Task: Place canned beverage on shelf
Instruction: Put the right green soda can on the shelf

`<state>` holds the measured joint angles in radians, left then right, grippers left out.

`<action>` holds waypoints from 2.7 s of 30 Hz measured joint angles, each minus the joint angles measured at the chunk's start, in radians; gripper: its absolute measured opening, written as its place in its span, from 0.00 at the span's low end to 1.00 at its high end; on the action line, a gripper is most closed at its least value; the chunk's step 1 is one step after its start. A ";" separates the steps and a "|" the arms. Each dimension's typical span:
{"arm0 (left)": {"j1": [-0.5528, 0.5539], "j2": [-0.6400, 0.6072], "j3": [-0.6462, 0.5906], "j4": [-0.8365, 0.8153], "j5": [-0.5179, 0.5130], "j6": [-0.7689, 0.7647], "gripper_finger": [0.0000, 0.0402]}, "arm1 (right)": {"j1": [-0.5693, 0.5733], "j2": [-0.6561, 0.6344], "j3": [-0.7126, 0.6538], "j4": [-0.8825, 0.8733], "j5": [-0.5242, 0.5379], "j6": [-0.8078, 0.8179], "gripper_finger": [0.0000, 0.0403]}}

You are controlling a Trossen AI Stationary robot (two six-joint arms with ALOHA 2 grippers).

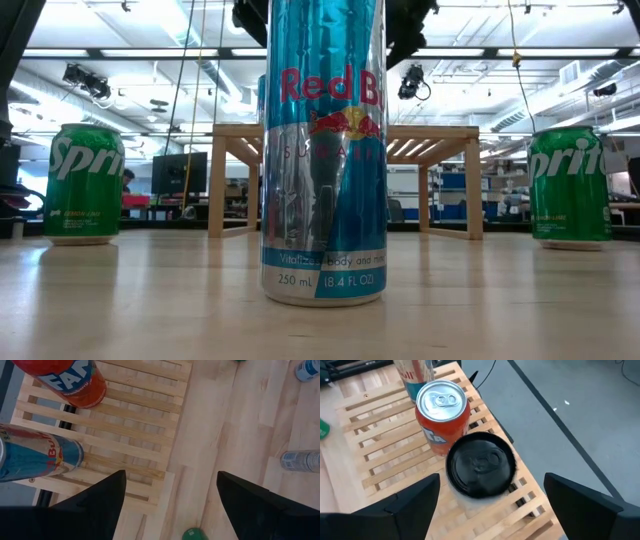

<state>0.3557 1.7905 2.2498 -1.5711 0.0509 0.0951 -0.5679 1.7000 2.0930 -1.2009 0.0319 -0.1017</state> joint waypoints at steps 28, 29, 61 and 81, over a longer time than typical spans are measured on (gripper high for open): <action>-0.136 0.000 0.000 0.000 0.000 -0.110 0.78 | 0.127 -0.173 -0.006 -0.370 -0.011 0.303 0.92; -0.143 0.000 0.000 0.000 0.000 -0.110 0.78 | 0.149 -0.175 -0.006 -0.370 -0.010 0.307 0.92; -0.244 -0.084 0.000 0.000 0.000 -0.112 0.78 | 0.546 -0.658 -0.987 -0.128 0.034 0.864 0.91; -0.282 -0.083 0.000 0.000 0.000 -0.136 0.78 | 0.779 -0.621 -1.227 0.118 0.037 1.105 0.91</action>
<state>0.0740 1.7073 2.2498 -1.5711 0.0505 -0.0410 0.2112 1.0793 0.8656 -1.0833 0.0691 1.0037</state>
